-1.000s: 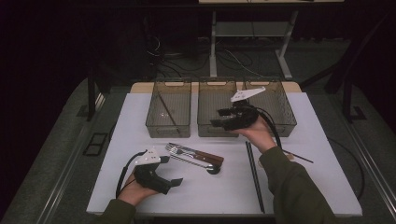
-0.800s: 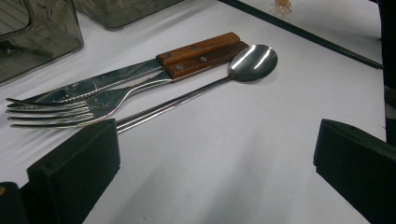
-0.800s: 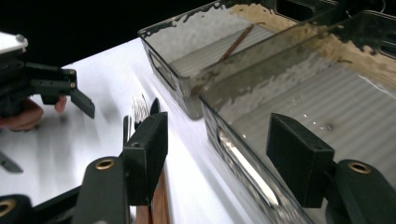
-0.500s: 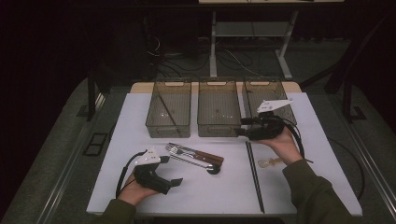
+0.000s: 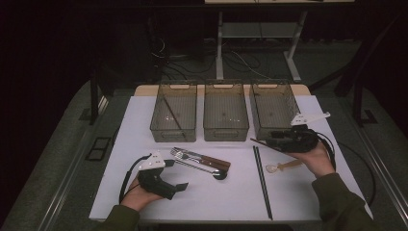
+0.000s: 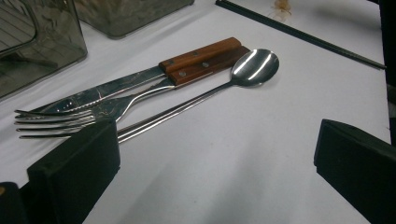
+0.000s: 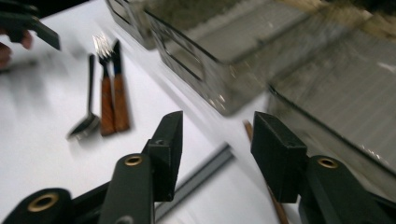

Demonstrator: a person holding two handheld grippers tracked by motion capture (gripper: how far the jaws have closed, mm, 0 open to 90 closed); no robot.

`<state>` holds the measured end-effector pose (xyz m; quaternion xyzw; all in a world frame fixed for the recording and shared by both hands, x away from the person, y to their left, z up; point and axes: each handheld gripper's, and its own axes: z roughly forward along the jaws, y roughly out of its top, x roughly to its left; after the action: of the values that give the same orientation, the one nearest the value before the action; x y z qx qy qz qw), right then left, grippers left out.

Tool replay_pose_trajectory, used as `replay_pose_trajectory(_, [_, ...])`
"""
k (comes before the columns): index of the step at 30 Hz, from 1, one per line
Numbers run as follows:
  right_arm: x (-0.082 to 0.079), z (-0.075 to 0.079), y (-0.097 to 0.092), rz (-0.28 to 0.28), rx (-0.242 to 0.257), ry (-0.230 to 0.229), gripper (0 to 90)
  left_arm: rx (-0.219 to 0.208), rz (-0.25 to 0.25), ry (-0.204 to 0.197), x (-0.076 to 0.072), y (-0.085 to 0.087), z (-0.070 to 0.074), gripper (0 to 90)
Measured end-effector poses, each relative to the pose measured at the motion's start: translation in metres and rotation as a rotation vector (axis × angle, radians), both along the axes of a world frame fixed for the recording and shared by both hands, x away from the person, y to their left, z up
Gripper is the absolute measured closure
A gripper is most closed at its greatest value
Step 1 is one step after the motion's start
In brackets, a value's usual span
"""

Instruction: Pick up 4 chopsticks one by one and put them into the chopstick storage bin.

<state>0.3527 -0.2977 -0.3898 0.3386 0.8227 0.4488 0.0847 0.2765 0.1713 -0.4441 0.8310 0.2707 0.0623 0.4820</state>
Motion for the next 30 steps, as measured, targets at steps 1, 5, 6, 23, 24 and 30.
replay_pose_trajectory(1, [-0.001, -0.002, -0.004, -0.010, -0.007, 0.005, 57.5, 0.005, -0.002, 0.001, -0.001, 0.000, 0.000, 0.0])
replay_pose_trajectory(5, [-0.004, -0.007, -0.021, -0.045, -0.048, 0.022, 61.9, 0.019, -0.012, -0.001, -0.002, -0.002, 0.000, 0.0])
replay_pose_trajectory(6, [-0.005, -0.009, -0.024, -0.053, -0.060, 0.024, 63.0, 0.021, -0.012, 0.000, -0.002, -0.002, -0.001, 0.0])
replay_pose_trajectory(23, [0.004, -0.041, -0.060, -0.068, -0.184, 0.120, 75.9, 0.027, -0.011, 0.009, -0.002, -0.003, -0.002, 0.0])
replay_pose_trajectory(24, [0.004, -0.042, -0.061, -0.066, -0.188, 0.123, 76.5, 0.029, -0.012, 0.008, -0.002, -0.003, -0.002, 0.0])
replay_pose_trajectory(30, [0.006, -0.048, -0.066, -0.047, -0.206, 0.140, 78.3, 0.045, -0.013, 0.017, -0.002, -0.004, -0.003, 0.0])
